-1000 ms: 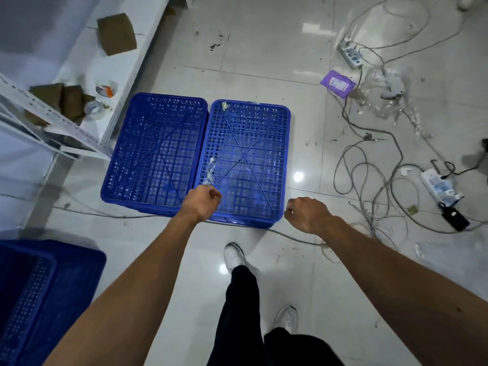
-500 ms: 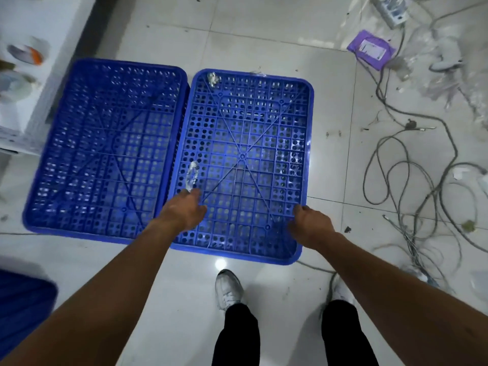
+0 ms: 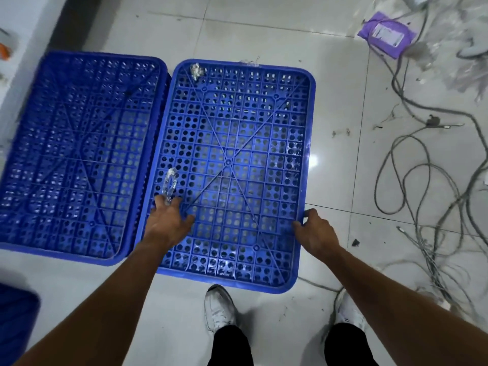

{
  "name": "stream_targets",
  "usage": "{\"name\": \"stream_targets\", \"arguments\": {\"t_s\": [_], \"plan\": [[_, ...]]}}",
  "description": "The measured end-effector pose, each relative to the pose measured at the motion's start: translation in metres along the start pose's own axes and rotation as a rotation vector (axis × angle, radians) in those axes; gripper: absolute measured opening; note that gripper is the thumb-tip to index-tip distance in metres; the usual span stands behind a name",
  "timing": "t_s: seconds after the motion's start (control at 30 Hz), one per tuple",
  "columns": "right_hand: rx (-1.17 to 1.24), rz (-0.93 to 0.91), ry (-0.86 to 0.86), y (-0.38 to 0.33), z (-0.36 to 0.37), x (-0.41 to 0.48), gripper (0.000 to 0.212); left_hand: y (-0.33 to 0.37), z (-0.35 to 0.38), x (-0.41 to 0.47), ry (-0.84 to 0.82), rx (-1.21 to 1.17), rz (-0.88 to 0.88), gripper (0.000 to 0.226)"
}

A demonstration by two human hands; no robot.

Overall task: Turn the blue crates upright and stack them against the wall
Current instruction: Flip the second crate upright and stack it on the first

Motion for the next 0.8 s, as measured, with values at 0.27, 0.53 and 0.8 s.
{"name": "stream_targets", "arguments": {"t_s": [0.27,0.53,0.8], "plan": [[-0.055,0.032,0.01,0.02,-0.011,0.01,0.031,0.018,0.003,-0.017,-0.045,-0.017,0.026,0.072],[-0.103,0.204,0.081,0.097,-0.085,0.016,0.039,0.112,0.027,-0.056,-0.057,0.11,0.232,0.069],[-0.152,0.29,0.127,0.163,-0.126,0.012,0.035,0.165,0.046,-0.075,0.046,0.18,0.473,0.051]]}}
Point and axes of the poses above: each hand's wrist, its own x-axis towards the middle knuckle, its own z-axis out of the palm, y = z × x, the point moved 5 cm from there along x, towards the middle knuckle
